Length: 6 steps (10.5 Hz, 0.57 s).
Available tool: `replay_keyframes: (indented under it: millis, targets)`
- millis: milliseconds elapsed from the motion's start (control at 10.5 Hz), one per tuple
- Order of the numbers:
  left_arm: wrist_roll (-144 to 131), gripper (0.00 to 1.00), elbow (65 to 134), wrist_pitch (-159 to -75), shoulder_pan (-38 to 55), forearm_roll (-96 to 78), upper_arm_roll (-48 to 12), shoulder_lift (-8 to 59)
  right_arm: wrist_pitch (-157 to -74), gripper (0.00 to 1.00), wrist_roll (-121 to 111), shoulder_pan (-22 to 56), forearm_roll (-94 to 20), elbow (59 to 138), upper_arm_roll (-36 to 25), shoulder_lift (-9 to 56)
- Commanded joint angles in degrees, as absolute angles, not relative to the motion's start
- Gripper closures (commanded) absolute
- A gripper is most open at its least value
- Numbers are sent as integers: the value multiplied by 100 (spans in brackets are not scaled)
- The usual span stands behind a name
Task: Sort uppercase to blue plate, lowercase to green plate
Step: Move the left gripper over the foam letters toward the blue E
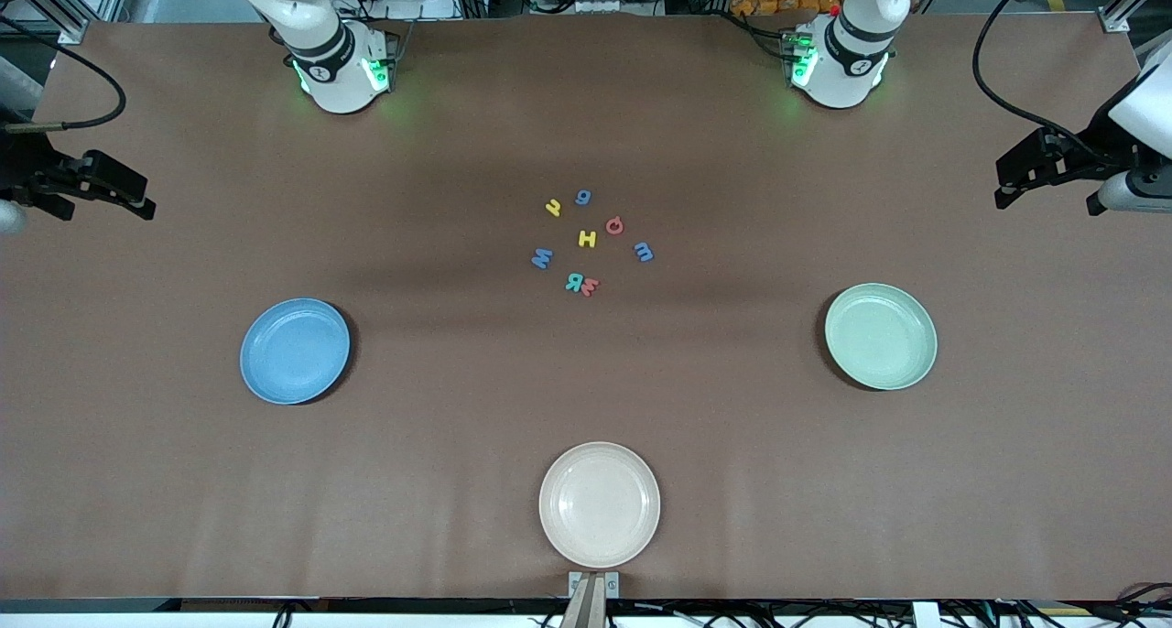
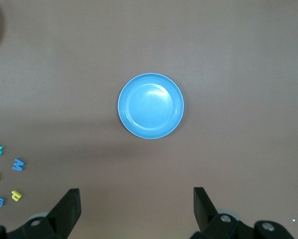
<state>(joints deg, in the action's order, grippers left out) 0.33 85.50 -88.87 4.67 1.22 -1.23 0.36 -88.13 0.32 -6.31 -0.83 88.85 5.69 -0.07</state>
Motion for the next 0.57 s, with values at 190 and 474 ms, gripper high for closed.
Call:
replay_keyframes:
  millis: [190, 474]
  targets:
    - [62, 0, 8481, -8692, 439, -78, -97, 44, -8789, 0, 114, -650, -70, 8912, 589, -70]
    - [79, 0, 8717, -8675, 483, -149, -149, 88, -8806, 0, 106, -650, -70, 8921, 589, -53]
